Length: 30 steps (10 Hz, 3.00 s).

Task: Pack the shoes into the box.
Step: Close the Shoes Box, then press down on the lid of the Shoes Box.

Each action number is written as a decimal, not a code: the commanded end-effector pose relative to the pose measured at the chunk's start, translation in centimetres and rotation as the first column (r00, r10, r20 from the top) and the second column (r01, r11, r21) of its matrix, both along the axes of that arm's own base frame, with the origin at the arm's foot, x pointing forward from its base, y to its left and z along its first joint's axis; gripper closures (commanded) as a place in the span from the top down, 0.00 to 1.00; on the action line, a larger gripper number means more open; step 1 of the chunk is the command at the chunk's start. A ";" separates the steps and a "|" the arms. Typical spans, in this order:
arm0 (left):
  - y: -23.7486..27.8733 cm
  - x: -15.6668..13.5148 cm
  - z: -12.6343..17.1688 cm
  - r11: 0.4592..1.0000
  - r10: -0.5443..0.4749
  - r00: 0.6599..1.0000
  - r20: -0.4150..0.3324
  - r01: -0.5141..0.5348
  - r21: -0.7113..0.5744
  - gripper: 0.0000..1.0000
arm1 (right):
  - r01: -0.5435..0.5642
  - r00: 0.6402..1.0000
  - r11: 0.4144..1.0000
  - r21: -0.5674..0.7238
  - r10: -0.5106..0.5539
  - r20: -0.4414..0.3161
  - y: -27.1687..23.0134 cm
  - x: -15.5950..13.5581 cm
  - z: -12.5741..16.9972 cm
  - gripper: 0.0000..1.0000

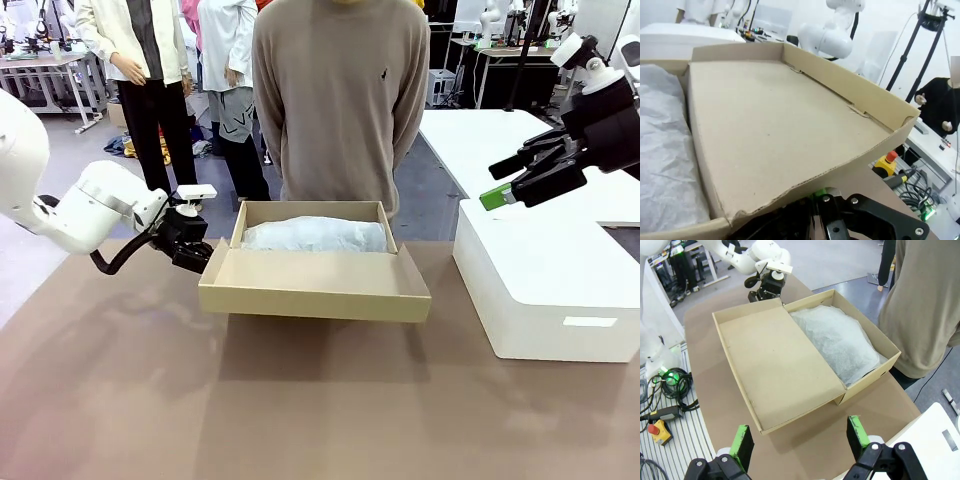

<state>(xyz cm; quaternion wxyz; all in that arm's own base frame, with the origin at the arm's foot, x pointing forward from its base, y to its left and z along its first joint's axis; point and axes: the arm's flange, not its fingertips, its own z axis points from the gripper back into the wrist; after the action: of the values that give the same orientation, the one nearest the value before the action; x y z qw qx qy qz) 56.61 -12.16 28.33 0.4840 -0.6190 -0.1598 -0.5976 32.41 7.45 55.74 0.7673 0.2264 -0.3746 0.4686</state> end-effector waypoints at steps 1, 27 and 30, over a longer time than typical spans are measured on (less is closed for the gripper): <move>0.3 0.3 0.9 0.997 0.035 0.999 0.005 -0.034 -0.074 0.00 | -0.027 1.000 0.999 0.020 0.026 0.015 0.0 0.4 -0.1 1.00; 3.3 -0.8 9.5 0.844 0.518 0.814 0.263 -0.536 -0.003 0.00 | -0.027 1.000 0.999 0.020 0.026 0.015 0.0 0.4 -0.1 1.00; 3.2 -3.6 15.4 0.806 0.467 0.737 0.488 -0.582 0.107 0.00 | -0.027 1.000 0.999 0.020 0.026 0.015 0.0 0.4 -0.1 1.00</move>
<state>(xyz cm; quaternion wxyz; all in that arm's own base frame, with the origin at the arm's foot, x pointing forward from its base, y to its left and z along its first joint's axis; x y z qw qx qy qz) 55.03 -8.78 42.29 0.6404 -0.3678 -0.3727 -0.5619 32.41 7.45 55.73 0.7674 0.2264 -0.3746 0.4686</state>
